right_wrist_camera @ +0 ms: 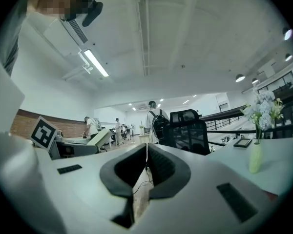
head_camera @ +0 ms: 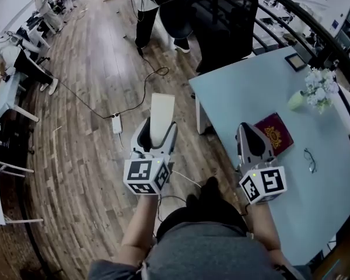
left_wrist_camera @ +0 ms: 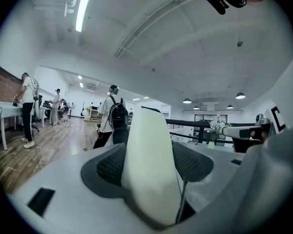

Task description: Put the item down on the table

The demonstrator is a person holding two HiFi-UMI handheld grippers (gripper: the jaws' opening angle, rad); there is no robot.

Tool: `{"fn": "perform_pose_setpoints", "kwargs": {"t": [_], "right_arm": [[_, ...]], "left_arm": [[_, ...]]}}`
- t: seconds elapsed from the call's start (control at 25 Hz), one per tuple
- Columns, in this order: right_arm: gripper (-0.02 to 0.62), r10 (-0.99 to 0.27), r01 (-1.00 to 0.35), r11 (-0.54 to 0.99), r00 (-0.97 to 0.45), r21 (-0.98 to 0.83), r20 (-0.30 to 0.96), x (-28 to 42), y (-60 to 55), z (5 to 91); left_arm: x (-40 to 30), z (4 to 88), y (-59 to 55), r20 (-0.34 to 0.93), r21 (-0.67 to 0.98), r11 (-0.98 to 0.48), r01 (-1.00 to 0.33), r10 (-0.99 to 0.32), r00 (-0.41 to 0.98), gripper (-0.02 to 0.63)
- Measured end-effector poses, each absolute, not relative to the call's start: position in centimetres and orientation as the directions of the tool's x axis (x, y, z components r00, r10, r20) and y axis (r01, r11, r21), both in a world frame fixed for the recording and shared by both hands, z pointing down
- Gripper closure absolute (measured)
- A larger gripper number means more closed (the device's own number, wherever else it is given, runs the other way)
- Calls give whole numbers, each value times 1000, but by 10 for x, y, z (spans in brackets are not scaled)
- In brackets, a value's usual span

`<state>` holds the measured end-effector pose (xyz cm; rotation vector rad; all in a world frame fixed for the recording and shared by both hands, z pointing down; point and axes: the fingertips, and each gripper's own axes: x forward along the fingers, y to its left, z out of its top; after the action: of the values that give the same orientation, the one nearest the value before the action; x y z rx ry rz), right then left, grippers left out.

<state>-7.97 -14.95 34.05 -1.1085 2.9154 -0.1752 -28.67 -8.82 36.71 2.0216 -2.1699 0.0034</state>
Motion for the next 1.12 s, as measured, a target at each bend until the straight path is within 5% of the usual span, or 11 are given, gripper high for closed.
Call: {"fn": "perform_pose_setpoints", "kwargs": {"t": [1.12], "right_arm": [[595,-883,-886,436,-455,-158,116,68,-233,374]], "left_arm": [[-119,428,-279,283,76,-355,-932,-888,361,299]]}}
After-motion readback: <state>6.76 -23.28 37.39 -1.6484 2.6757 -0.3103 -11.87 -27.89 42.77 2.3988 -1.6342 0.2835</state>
